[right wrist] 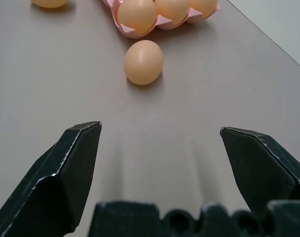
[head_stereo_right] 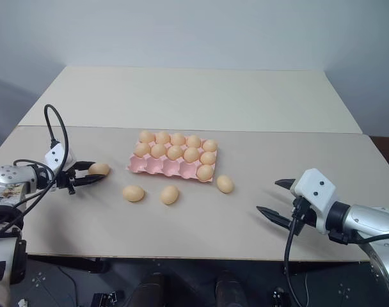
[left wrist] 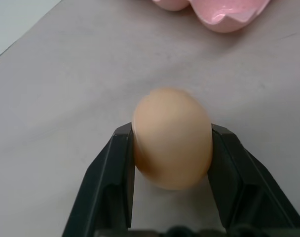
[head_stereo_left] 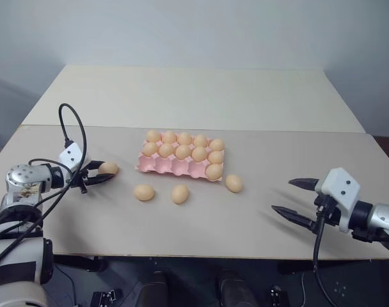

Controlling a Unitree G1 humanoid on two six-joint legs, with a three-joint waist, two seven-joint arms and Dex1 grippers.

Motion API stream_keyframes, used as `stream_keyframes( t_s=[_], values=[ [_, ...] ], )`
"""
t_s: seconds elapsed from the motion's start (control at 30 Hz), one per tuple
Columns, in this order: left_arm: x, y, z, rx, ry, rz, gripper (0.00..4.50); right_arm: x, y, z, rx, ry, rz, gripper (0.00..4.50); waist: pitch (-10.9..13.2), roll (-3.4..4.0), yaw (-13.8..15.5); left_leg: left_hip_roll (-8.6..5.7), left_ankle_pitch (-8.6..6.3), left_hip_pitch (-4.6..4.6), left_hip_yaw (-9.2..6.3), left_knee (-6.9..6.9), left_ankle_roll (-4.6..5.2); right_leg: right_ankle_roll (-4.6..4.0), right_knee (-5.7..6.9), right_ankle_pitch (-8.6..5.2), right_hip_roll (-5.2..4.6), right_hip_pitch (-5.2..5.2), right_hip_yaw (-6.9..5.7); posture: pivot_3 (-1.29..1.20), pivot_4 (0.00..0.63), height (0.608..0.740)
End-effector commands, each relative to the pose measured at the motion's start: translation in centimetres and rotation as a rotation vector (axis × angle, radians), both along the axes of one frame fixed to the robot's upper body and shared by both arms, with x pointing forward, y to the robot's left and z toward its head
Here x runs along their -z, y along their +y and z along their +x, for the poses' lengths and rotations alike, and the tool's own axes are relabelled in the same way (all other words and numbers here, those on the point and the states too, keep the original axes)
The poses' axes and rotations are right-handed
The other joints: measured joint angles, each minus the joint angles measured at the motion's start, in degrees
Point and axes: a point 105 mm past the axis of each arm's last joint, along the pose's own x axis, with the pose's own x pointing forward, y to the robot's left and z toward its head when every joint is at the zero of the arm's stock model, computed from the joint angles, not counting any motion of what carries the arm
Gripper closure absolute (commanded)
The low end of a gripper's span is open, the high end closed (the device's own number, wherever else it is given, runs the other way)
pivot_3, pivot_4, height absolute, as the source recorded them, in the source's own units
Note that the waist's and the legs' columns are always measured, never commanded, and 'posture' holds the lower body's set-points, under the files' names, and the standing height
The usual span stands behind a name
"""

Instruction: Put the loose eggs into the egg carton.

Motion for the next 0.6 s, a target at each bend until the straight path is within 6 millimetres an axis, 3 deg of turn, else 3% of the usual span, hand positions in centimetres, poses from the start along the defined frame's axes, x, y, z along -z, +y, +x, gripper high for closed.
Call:
stream_keyframes(
  t_s=[0.03, 0.23, 0.33, 0.5, 0.6],
  values=[
    [-0.9, -0.1, 0.3, 0.002, -0.038, -0.002, 2.53, -0.7, 0.0, -0.1, -0.006, -0.036, -0.013, 0.0, 0.0, 0.0, 0.0, 0.0, 0.0, 0.0, 0.0, 0.0, 0.0, 0.0, 0.0, 0.0, 0.0, 0.0, 0.0, 0.0, 0.15, 0.74],
    [-1.7, -0.5, 0.5, 0.008, -0.067, -0.054, 2.53, -0.5, 0.0, 0.0, 0.005, -0.038, -0.014, 0.0, 0.0, 0.0, 0.0, 0.0, 0.0, 0.0, 0.0, 0.0, 0.0, 0.0, 0.01, 0.0, 0.0, 0.0, 0.0, 0.0, 0.15, 0.74],
    [-3.3, -0.7, 0.7, 0.021, -0.108, -0.118, 2.53, -0.6, 0.0, 0.0, 0.013, -0.044, -0.011, 0.0, 0.0, 0.0, 0.0, 0.0, 0.0, 0.0, 0.0, 0.0, 0.0, 0.0, 0.01, 0.0, 0.0, 0.0, 0.0, 0.0, 0.15, 0.74],
    [-6.3, -3.2, 0.7, 0.151, -0.153, -0.288, 2.53, -0.5, 0.1, 0.0, 0.024, -0.051, -0.006, 0.0, 0.0, 0.0, 0.0, 0.0, 0.0, -0.01, -0.02, 0.01, 0.0, 0.0, 0.03, 0.0, 0.0, 0.0, -0.02, 0.0, 0.15, 0.74],
    [-6.1, -5.1, 1.1, 0.213, -0.129, -0.308, 2.53, -0.5, 0.2, 0.1, 0.031, -0.059, -0.002, 0.0, 0.0, 0.0, 0.3, -0.02, 0.0, -0.01, -0.01, 0.04, 0.0, 0.01, 0.02, 0.0, -0.01, 0.02, -0.02, 0.0, 0.15, 0.74]
  ],
)
